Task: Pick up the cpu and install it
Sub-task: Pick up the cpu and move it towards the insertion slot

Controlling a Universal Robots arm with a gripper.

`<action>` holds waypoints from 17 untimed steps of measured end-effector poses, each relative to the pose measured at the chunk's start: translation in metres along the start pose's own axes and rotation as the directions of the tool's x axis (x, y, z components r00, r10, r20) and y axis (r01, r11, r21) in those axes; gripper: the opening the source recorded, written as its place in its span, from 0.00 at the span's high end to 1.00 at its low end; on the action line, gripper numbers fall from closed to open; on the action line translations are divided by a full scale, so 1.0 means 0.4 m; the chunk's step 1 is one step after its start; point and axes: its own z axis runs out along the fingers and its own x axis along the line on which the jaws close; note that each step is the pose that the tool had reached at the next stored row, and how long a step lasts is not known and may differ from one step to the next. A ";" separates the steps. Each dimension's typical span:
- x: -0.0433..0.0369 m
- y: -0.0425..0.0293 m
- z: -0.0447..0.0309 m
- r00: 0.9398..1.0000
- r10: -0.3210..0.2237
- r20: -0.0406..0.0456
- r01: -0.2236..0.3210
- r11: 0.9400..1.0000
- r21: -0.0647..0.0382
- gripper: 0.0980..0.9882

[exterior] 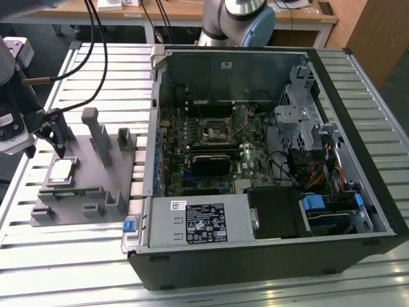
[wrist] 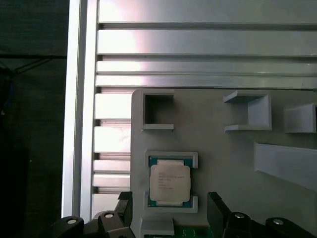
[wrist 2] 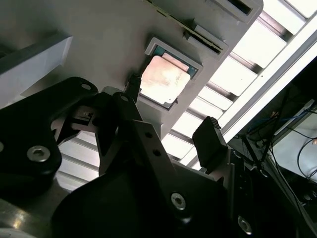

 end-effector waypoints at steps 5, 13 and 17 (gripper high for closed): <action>0.000 -0.001 0.018 1.000 0.000 0.000 0.000 1.000 0.000 0.32; -0.001 -0.002 0.044 1.000 0.000 0.000 0.000 1.000 0.000 0.32; -0.001 -0.002 0.060 1.000 0.000 0.000 0.000 1.000 0.000 0.32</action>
